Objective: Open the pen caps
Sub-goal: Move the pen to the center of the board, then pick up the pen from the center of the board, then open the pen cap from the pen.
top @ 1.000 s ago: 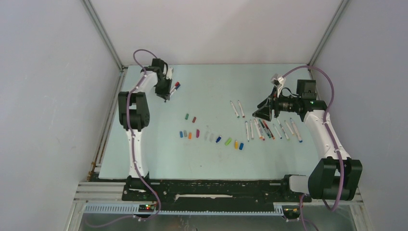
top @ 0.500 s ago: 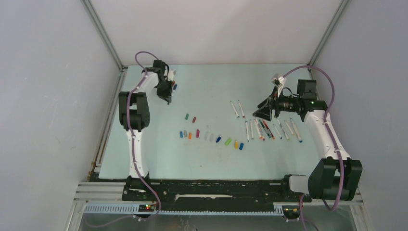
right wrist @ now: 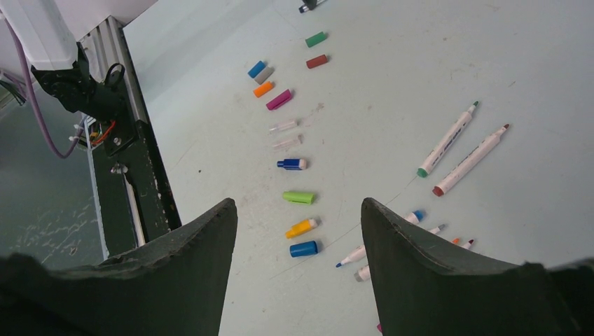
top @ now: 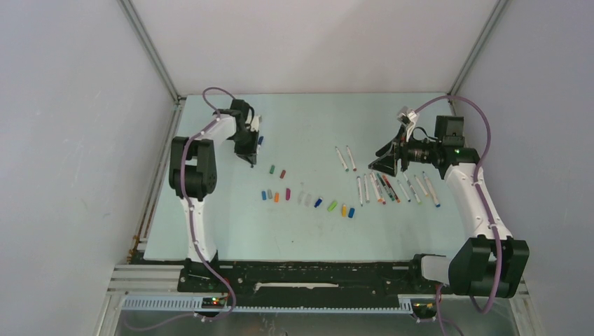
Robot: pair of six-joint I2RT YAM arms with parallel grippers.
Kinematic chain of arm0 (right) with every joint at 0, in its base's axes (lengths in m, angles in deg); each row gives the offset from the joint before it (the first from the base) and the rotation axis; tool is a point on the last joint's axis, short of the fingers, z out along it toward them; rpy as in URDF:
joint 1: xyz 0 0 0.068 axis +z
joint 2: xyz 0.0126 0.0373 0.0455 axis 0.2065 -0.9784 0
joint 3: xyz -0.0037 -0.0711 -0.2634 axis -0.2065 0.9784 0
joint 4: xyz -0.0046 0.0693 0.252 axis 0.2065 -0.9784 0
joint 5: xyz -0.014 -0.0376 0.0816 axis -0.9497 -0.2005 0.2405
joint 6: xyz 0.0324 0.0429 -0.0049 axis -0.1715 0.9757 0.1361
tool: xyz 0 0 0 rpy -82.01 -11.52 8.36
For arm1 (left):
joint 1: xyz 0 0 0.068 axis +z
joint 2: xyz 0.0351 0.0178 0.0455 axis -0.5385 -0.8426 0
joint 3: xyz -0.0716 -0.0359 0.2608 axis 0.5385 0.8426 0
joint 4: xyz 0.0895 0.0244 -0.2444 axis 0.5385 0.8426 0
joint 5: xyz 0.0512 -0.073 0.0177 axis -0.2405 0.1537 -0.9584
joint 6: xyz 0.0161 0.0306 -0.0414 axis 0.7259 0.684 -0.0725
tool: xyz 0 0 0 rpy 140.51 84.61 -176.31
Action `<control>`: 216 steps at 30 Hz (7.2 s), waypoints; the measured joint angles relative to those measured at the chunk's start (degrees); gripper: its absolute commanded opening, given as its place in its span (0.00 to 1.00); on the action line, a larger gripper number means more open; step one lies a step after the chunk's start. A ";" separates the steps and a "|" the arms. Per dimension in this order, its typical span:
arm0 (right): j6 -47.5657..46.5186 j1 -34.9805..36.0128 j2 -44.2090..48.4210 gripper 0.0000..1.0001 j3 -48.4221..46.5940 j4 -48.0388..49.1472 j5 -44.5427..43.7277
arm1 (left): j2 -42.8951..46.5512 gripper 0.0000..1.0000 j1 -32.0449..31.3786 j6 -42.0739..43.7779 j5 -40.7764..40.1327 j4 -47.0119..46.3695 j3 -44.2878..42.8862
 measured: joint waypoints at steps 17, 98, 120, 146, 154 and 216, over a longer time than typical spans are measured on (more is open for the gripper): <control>0.02 -0.33 0.44 0.68 0.00 0.00 0.44 | 1.44 0.37 -3.04 -3.89 -5.49 -2.23 1.31; 33.55 16.44 1.57 0.65 11.58 34.29 9.90 | 51.36 0.00 -44.35 -34.86 -10.14 -92.89 58.07; 36.24 17.79 0.74 0.17 11.58 36.24 10.99 | 48.24 0.01 -48.13 -35.36 -12.55 -96.59 56.43; 30.97 17.66 0.72 0.00 11.61 36.26 19.43 | 61.51 1.00 -48.46 -29.29 -17.77 -87.45 56.37; 29.49 17.70 0.39 0.00 11.63 35.58 21.00 | 64.94 1.00 -46.45 -29.70 -17.05 -82.20 56.35; 35.23 15.96 -1.14 0.40 11.67 37.70 20.13 | 46.21 0.00 -42.01 -45.29 -0.24 -92.08 48.02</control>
